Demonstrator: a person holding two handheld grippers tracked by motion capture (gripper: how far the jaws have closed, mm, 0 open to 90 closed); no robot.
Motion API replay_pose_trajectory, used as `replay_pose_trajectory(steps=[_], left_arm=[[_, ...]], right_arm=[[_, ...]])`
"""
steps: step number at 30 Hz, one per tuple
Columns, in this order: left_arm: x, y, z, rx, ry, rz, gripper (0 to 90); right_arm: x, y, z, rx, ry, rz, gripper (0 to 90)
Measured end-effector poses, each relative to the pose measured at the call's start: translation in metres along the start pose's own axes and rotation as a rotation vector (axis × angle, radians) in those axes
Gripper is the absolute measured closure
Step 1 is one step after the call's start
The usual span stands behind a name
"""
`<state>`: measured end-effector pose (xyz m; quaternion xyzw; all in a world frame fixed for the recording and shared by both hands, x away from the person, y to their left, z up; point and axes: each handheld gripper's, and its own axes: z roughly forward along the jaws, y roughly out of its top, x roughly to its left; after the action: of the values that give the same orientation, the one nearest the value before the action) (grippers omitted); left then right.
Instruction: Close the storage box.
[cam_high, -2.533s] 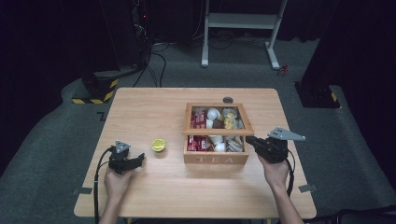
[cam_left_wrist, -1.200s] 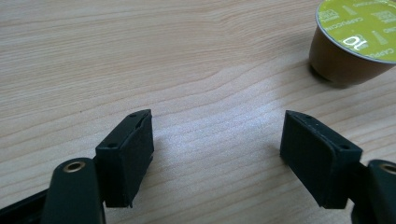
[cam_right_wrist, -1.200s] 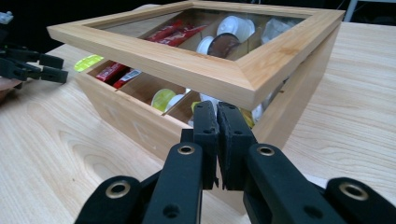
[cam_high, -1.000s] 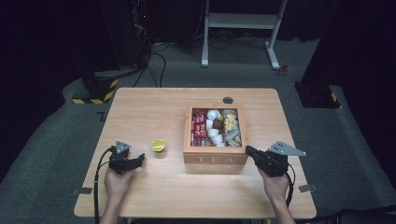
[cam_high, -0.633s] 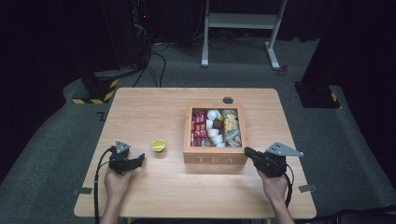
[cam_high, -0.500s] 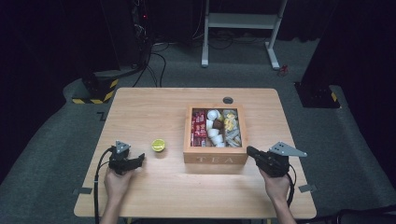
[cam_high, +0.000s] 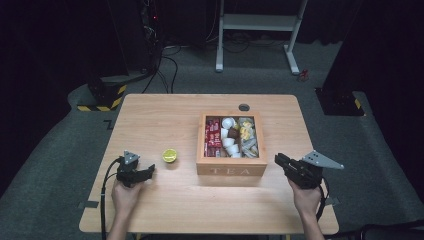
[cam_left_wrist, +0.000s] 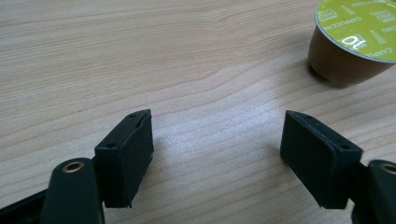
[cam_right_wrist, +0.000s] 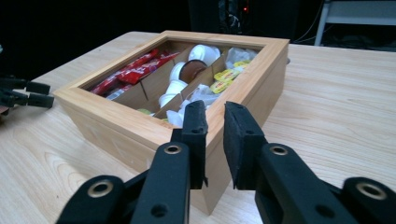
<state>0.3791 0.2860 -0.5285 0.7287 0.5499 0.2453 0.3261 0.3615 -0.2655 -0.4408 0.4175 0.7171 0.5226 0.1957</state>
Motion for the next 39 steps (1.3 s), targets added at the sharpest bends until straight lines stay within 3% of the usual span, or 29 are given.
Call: replay_pose_trajectory(steps=[6,19,39], left_arm=[[0.0,0.0,0.0,-0.001,0.001,0.0,26.0],[0.0,0.0,0.0,-0.001,0.001,0.0,26.0],[0.0,0.0,0.0,-0.002,0.001,0.001,26.0]], right_arm=[[-0.006,0.0,-0.005,-0.015,-0.011,0.019,69.8],[-0.021,-0.004,-0.011,-0.048,-0.054,0.05,63.1],[-0.044,-0.015,-0.005,-0.001,-0.117,0.107,61.1]])
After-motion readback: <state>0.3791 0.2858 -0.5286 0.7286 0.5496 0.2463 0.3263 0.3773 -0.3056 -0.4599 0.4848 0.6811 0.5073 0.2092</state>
